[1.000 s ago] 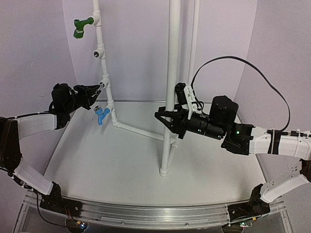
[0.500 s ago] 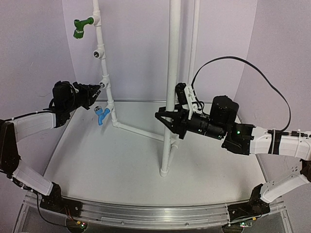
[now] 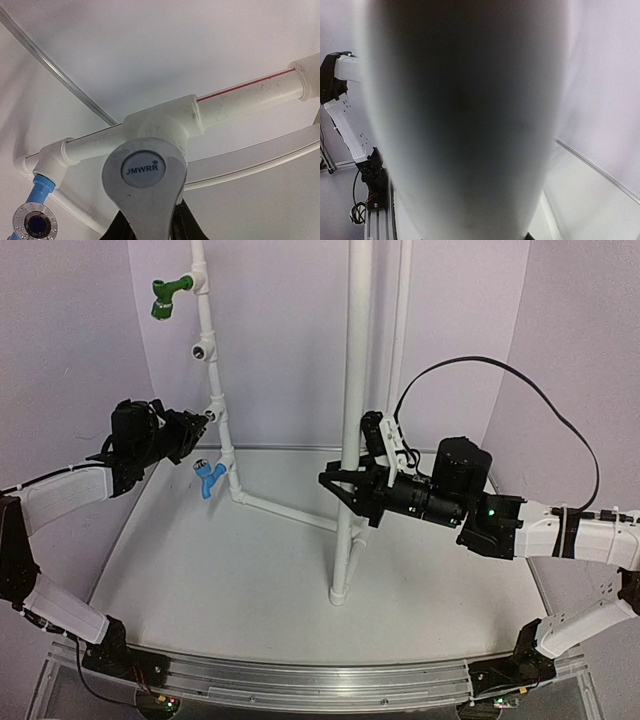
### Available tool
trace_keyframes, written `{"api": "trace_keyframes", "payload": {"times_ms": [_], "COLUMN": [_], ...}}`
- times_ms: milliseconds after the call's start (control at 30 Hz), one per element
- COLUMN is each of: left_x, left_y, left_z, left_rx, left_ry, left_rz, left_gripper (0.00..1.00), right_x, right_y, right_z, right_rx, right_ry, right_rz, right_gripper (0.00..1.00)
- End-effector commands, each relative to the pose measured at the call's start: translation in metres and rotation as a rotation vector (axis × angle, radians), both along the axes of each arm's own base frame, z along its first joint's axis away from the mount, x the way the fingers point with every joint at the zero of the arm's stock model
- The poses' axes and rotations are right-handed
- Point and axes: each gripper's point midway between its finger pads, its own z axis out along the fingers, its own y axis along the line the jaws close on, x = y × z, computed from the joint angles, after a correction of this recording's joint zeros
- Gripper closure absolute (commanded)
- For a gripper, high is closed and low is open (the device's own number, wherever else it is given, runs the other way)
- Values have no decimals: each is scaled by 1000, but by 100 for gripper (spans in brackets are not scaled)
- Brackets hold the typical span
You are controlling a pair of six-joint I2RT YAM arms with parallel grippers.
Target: Install the water faucets
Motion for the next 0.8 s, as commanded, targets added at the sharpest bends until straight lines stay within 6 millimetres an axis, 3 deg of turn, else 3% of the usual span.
{"api": "trace_keyframes", "payload": {"times_ms": [0, 767], "left_x": [0, 0], "left_y": [-2, -16], "left_z": [26, 20], "left_rx": [110, 531], "left_ry": [-92, -139], "left_rz": [15, 51], "left_gripper": [100, 100], "right_x": [-41, -43], "right_y": [5, 7], "right_z": [36, 35], "right_rx": [153, 148], "right_ry": [189, 191], "right_rz": [184, 198], "right_gripper": [100, 100]}}
